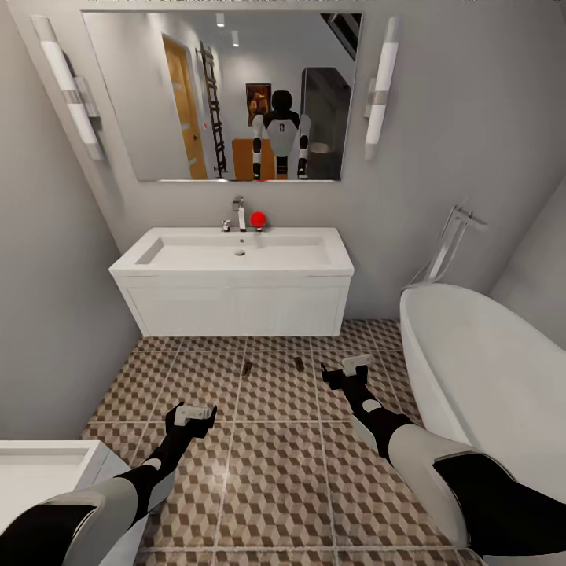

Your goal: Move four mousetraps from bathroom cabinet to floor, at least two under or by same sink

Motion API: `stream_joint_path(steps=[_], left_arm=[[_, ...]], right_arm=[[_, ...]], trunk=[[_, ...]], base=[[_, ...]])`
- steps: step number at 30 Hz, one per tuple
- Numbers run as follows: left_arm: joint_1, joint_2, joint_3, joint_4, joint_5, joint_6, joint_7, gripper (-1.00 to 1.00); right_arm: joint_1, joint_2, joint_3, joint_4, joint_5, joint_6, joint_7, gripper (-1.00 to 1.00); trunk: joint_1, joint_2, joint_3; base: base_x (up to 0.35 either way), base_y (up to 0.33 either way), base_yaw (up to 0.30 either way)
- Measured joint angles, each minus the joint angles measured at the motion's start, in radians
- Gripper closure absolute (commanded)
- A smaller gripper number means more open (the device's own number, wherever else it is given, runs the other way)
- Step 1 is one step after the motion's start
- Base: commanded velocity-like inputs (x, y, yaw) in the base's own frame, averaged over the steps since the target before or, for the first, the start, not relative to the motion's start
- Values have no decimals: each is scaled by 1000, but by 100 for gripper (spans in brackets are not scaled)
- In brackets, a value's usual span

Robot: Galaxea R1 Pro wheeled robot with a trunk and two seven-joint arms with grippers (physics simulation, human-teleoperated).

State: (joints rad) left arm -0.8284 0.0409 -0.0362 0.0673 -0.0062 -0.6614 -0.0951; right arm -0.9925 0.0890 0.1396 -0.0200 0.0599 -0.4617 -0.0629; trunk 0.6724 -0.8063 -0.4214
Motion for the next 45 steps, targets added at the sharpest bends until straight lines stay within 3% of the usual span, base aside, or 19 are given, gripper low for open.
stream_joint_path(steps=[45], left_arm=[[0,-1,-1,0,0,0,0,-100]], right_arm=[[2,0,0,0,0,2,0,-100]], trunk=[[-173,315,141]], base=[[0,0,0]])
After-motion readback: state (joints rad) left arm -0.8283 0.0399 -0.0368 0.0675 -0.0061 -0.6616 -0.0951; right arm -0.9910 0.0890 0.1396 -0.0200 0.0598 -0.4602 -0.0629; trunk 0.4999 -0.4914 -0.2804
